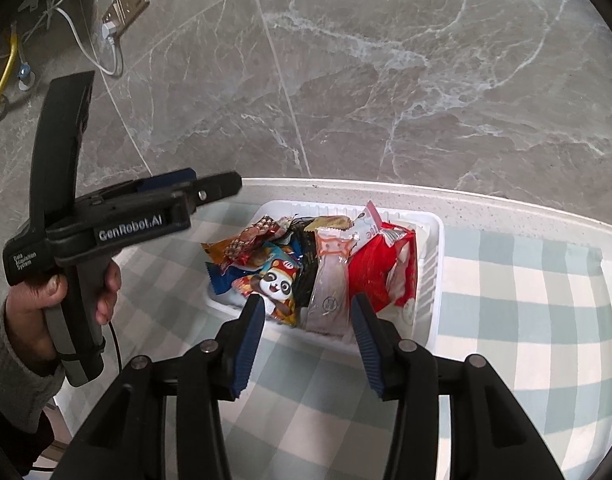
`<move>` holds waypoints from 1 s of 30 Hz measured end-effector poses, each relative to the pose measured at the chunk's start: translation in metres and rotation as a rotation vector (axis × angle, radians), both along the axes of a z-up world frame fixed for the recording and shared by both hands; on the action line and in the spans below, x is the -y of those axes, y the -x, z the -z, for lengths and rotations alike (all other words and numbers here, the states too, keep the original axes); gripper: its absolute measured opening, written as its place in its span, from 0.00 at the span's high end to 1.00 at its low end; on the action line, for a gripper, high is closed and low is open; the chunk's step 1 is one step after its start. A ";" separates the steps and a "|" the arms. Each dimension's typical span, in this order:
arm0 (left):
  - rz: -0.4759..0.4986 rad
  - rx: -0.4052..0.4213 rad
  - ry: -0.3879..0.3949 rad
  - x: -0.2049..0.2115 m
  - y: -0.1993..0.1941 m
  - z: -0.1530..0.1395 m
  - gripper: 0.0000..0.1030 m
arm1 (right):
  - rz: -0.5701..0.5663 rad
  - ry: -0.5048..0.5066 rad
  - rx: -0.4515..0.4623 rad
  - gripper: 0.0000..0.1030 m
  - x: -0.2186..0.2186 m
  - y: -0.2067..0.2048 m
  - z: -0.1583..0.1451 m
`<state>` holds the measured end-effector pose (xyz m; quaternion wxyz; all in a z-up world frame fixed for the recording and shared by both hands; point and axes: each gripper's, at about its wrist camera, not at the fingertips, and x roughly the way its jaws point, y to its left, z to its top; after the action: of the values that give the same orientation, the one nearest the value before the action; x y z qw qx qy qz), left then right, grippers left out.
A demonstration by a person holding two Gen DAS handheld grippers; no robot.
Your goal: Organize snacks
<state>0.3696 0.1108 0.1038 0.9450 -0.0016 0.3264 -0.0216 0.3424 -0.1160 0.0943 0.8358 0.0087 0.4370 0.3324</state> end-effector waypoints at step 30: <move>0.176 0.239 -0.145 0.134 0.171 -0.080 0.04 | 0.120 -0.148 0.013 0.48 0.088 0.091 -0.029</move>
<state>0.1987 -0.0229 0.1842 0.9692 0.0977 0.2111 -0.0809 0.2512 -0.2045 0.1229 0.8540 0.0945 0.4045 0.3133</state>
